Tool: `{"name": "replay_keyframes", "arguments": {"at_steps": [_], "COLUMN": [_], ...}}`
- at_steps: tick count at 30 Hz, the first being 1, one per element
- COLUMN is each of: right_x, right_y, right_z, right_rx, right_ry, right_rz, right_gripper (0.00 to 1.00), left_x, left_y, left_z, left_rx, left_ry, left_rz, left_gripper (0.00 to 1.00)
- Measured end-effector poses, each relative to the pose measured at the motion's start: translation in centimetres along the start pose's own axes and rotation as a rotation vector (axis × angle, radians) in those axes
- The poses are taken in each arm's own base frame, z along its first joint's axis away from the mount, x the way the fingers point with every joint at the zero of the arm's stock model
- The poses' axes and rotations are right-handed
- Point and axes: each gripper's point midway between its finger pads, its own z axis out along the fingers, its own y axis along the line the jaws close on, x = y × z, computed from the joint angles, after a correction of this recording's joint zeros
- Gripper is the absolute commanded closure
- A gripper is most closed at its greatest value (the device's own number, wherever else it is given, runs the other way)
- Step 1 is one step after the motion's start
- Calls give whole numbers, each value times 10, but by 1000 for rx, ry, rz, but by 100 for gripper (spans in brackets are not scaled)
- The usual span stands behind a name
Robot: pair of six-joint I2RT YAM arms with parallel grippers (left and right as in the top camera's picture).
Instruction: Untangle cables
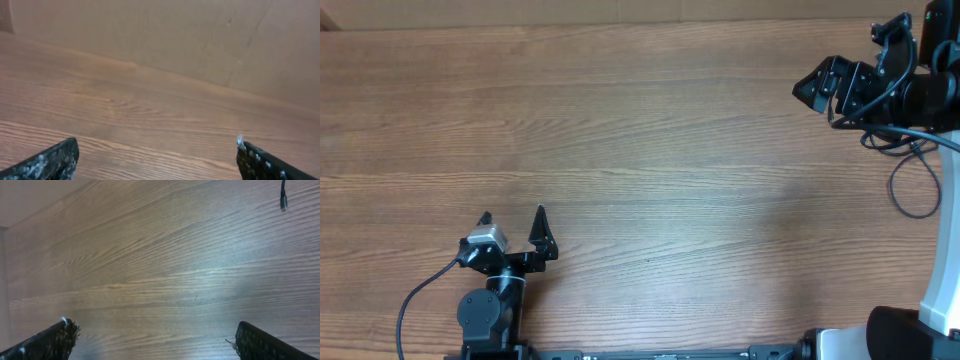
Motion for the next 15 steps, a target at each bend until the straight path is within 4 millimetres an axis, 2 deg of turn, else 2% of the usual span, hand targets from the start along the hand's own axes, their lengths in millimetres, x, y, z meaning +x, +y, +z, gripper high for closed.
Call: {"name": "replay_keyframes", "arguments": {"at_steps": [15], "right_x": [0], "right_y": [0], "right_z": [0], "right_rx": [0], "right_ry": [1], "right_rz": [1], "right_gripper": [0], "left_x": [0], "left_y": [1], "left_z": [0], "left_rx": [-3], "left_ry": [0], "left_rz": [77], "left_gripper": [0]}}
